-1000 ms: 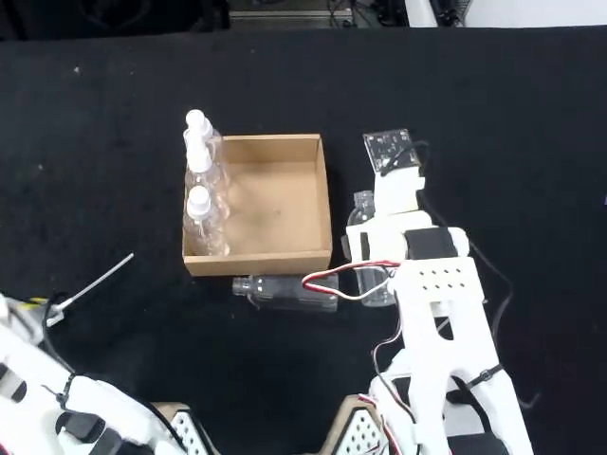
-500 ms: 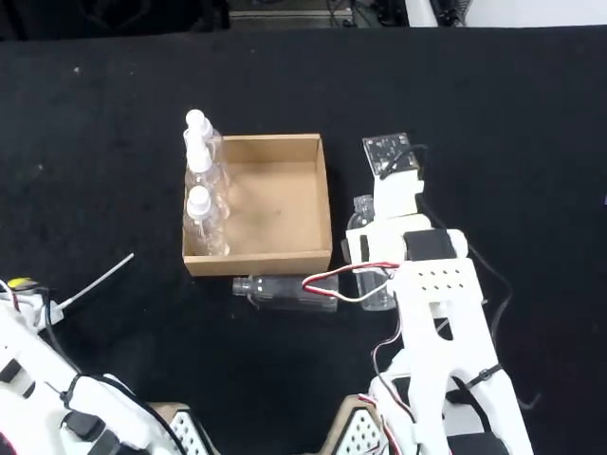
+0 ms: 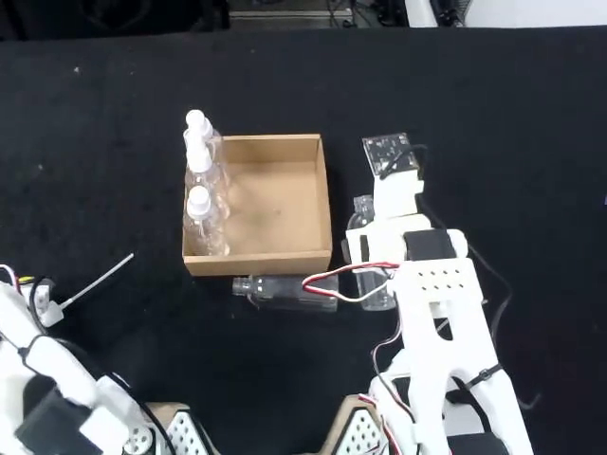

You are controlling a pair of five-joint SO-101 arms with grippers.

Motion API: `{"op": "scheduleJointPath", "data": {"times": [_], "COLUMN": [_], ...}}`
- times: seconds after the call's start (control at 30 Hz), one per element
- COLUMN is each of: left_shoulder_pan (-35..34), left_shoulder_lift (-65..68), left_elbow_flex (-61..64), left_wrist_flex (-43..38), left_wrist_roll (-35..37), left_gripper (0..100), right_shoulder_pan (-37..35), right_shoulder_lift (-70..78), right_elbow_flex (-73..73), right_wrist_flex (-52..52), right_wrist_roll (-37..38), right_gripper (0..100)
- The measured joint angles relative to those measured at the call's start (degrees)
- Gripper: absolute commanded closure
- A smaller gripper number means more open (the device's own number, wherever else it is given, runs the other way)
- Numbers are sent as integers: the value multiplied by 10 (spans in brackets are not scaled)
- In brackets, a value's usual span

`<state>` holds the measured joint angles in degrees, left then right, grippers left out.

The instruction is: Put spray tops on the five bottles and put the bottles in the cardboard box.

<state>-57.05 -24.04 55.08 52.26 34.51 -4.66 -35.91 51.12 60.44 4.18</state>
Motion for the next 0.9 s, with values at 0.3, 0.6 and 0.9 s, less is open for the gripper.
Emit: {"op": "scheduleJointPath", "data": {"times": [0.3,0.6,0.9], "left_shoulder_pan": [-3,-1,-1], "left_shoulder_lift": [58,59,63], "left_elbow_flex": [-14,-15,-52], "left_wrist_flex": [-2,-6,-2], "left_wrist_roll": [9,10,-152], "left_gripper": [747,884,883], "right_shoulder_pan": [0,0,0], "right_shoulder_lift": [0,0,0], "right_elbow_flex": [0,0,0], "right_wrist_flex": [0,0,0], "right_wrist_roll": [0,0,0], "right_gripper": [988,988,988]}}
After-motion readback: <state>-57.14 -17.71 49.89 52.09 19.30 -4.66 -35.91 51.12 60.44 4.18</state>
